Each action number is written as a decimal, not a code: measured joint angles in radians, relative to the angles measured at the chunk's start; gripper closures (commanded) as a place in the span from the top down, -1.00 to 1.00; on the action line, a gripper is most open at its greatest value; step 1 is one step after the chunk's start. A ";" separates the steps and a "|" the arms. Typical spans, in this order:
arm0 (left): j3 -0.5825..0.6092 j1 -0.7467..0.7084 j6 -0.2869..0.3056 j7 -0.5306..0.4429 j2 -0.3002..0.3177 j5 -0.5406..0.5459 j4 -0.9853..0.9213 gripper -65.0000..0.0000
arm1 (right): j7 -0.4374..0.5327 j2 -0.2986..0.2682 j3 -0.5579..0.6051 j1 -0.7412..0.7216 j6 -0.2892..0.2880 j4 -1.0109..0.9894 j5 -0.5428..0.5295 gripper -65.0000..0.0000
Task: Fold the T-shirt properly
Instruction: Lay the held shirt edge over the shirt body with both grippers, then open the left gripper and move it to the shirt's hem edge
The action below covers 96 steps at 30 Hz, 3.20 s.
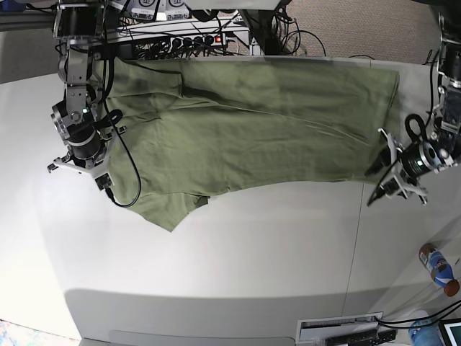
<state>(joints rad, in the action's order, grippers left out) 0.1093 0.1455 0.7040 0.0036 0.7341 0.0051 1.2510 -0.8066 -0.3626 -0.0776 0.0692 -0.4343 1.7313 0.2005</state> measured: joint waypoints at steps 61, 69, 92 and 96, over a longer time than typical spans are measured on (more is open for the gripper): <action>0.255 0.283 0.007 0.000 0.022 0.084 -0.311 -0.05 | 0.007 0.000 0.000 -0.037 0.000 -0.006 -0.005 -1.00; 0.255 0.340 -0.003 0.024 0.014 0.153 -0.426 -0.05 | 0.006 0.000 0.000 -0.037 0.000 -0.006 -0.005 -1.00; 0.255 0.334 -0.003 0.367 0.014 0.502 -0.426 -0.35 | 0.006 0.000 0.000 -0.037 0.000 -0.006 -0.005 -1.00; 0.255 0.326 -0.004 0.405 0.014 0.551 -0.426 -0.35 | 0.007 0.000 0.000 -0.037 0.000 -0.006 -0.005 -1.00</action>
<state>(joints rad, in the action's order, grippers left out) 0.3641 0.4717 0.7002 0.4084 0.7479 0.5564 0.8253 -0.7998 -0.3626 -0.0776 0.0326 -0.4347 1.7256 0.1959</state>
